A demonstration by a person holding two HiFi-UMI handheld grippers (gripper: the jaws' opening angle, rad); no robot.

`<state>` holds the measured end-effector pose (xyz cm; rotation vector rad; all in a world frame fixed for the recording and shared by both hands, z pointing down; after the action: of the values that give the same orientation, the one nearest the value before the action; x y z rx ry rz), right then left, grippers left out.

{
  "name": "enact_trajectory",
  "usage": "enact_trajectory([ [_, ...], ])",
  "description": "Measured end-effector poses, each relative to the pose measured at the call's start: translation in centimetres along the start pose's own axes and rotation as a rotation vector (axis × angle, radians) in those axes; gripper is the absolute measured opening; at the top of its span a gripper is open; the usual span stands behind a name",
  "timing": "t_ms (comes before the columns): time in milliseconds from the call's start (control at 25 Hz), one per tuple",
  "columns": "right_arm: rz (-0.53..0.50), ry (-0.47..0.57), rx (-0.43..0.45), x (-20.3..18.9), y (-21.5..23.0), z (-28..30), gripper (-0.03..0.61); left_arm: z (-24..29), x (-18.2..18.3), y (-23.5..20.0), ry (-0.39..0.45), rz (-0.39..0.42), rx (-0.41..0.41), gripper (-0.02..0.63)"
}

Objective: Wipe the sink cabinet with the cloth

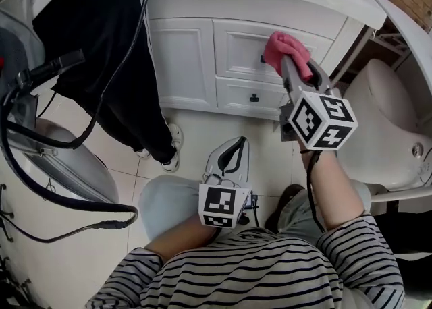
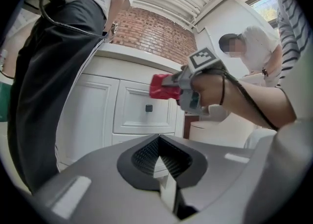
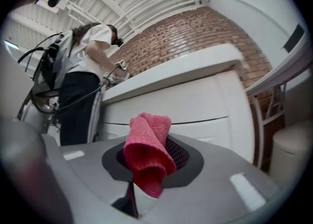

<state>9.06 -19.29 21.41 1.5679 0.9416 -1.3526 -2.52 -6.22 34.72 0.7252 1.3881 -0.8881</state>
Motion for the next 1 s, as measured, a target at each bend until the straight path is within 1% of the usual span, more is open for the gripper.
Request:
enact_trajectory([
  [80,-0.018,-0.038,0.111,-2.6,-4.5,3.3,0.094,0.1,-0.1,0.0,-0.005,0.007,0.002,-0.006],
  [160,-0.046,-0.084,0.171,-5.0,-7.7,6.4,0.094,0.1,-0.4,0.0,-0.012,0.022,0.008,-0.006],
  [240,-0.089,-0.129,0.184,-6.9,-9.2,8.8,0.094,0.1,-0.6,-0.2,-0.02,0.032,0.021,-0.006],
  [320,-0.122,-0.168,0.155,-8.1,-8.8,10.2,0.094,0.1,-0.8,-0.6,-0.031,0.033,0.035,-0.006],
  [400,-0.132,-0.185,0.11,-8.5,-7.0,10.3,0.094,0.0,-1.0,-0.8,-0.037,0.029,0.04,-0.006],
  [480,-0.126,-0.18,0.056,-8.3,-4.6,9.1,0.092,0.0,-1.0,-0.9,-0.037,0.028,0.037,-0.006],
  [560,-0.1,-0.172,-0.005,-7.8,-1.9,7.4,0.091,0.1,-0.9,-0.9,-0.033,0.026,0.028,-0.006],
  [680,-0.039,-0.152,-0.062,-7.3,1.8,4.4,0.092,0.3,-0.8,-0.2,-0.031,0.028,0.009,-0.006],
  [760,-0.031,-0.139,-0.127,-7.2,4.6,2.6,0.091,0.4,-0.8,0.2,-0.03,0.035,0.0,-0.006],
  [840,-0.012,-0.152,-0.195,-7.6,8.2,1.4,0.089,0.5,-0.8,0.4,-0.03,0.04,0.0,-0.005],
  [880,-0.006,-0.162,-0.208,-7.7,9.7,0.9,0.095,0.5,-0.9,0.5,-0.031,0.04,0.002,-0.005],
  [920,-0.015,-0.168,-0.211,-7.7,10.7,0.3,0.114,0.5,-0.9,0.4,-0.033,0.037,0.006,-0.006],
  [960,-0.039,-0.167,-0.224,-7.6,11.4,-0.4,0.112,0.5,-0.9,0.4,-0.033,0.034,0.011,-0.006],
  [1000,-0.064,-0.162,-0.257,-7.3,12.2,-1.3,0.1,0.5,-0.8,0.3,-0.033,0.03,0.014,-0.005],
])
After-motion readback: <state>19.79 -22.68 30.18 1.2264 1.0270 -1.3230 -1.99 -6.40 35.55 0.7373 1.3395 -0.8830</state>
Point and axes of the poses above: the fingertips, and each gripper's own axes: z forward along the fingers, y to its right, x out of its top, the point moved 3 cm from there along -z, backward along the fingers, and after that the axes turned 1 degree about y, right-handed, at the moved point
